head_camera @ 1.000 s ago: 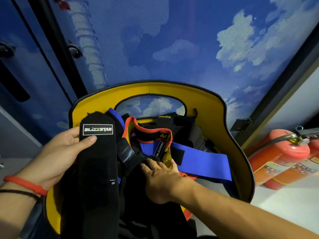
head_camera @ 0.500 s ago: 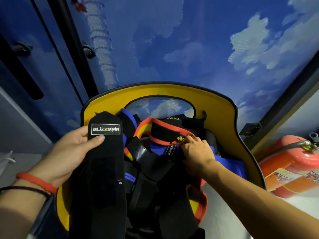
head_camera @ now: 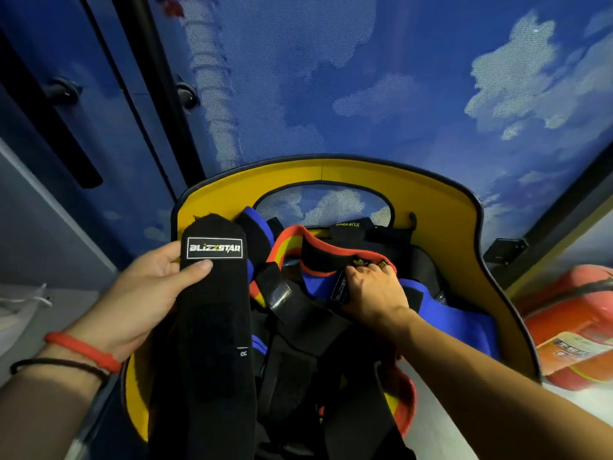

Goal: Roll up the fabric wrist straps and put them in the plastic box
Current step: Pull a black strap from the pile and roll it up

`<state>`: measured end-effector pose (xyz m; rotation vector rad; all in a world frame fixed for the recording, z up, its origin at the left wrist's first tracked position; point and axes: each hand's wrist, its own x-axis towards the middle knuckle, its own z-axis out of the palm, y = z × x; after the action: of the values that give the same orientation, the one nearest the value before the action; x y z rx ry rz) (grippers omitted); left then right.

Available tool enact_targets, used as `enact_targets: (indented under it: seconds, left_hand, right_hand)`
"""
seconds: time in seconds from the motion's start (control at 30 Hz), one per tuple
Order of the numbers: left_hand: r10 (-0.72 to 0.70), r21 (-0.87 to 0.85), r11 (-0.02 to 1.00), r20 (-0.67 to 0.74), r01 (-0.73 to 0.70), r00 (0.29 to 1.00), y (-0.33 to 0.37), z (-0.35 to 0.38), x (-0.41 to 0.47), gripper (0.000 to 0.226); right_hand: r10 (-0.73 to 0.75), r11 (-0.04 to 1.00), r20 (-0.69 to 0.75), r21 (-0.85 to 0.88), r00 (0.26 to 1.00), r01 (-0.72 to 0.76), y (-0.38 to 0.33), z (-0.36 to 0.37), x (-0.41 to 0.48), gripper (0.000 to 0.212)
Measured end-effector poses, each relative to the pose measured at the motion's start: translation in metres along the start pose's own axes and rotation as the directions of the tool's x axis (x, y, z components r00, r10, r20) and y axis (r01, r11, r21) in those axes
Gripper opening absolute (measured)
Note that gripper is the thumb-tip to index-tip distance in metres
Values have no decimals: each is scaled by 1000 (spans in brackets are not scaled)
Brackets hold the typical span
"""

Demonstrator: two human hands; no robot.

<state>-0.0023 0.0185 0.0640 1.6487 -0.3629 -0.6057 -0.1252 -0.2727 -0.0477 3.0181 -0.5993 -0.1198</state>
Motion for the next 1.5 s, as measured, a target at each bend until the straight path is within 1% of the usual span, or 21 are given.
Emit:
enact_targets:
  seconds: [0.13,0.3,0.4,0.47,0.57,0.67,0.7,0.77,0.8,0.83,0.87,0.93,1.0,1.03,1.07,1.13,1.17,1.27,1.37,1.43,1.5]
  left_hand:
    - [-4,-22,1000,9,4,1000,1,3,-3,36]
    - [-10,-33,999,3,11,1000,4,7,-8,35]
    - [-14,-35,999,2,14,1000,5,7,-9,35]
    - [-18,-33,999,6,19,1000,6,7,-10,35]
    - [-11,-8,1000,11,11,1000,7,8,-9,34]
    - [-1,-7,1000,14,1,1000,8,9,-8,32]
    - [2,-6,1000,12,-2,1000,8,10,-7,31]
    - [-1,-8,1000,2,1,1000,9,12,-7,31]
    - [-2,-12,1000,-4,2,1000,10,12,-6,32]
    - [-3,-17,1000,-8,3,1000,10,13,-6,32]
    - [-3,-21,1000,-13,2,1000,11,13,-6,33]
    - [0,-23,1000,-20,-1,1000,11,12,-7,32]
    - [2,-24,1000,-26,-3,1000,10,10,-8,32]
    - [2,-24,1000,-29,-3,1000,10,9,-8,31]
    - [3,-24,1000,-30,-4,1000,10,8,-9,31]
    - [11,-31,999,-31,-12,999,10,6,-9,32]
    - [16,-34,999,-35,-17,999,10,4,-9,32]
    - [37,-39,998,-61,-39,997,11,-3,-7,33]
    - [69,-50,996,-98,-74,993,14,-9,-7,32]
    - [76,-72,994,-108,-84,991,14,-11,-7,35]
    - [82,-75,993,-113,-91,990,14,-11,-5,39]
  right_hand:
    - [0,999,40,32,999,-2,1,-3,3,79]
    - [-26,998,79,63,997,21,1,-5,2,86]
    - [-11,998,126,63,992,4,1,-5,4,74]
    - [-12,997,113,77,994,4,2,-4,4,67]
    - [-45,977,65,210,997,30,16,-14,6,52]
    - [-146,914,53,389,988,114,30,-37,11,22]
    - [-139,885,37,454,990,107,30,-47,11,26]
    - [-109,788,-45,605,993,114,28,-69,10,39]
    - [-99,729,-98,670,990,139,26,-81,9,37]
    - [-90,661,-140,733,986,164,24,-92,10,31]
    - [-77,567,-176,802,981,188,21,-105,9,22]
    - [-8,350,-234,910,972,222,14,-128,10,9]
    - [51,147,-281,951,958,271,5,-148,8,14]
    - [72,66,-296,954,952,292,1,-155,7,15]
    - [103,-5,-298,954,949,300,-3,-162,5,13]
    - [154,-127,-247,955,957,267,-13,-166,5,7]
    - [164,-155,-209,960,964,234,-18,-164,6,7]
    - [167,-102,-72,991,983,90,-33,-138,14,22]
    - [37,-76,64,995,997,-61,-44,-96,14,25]
    - [-73,-25,60,998,996,-62,-53,-73,5,41]
    - [-138,96,28,995,990,-14,-60,-58,-3,59]
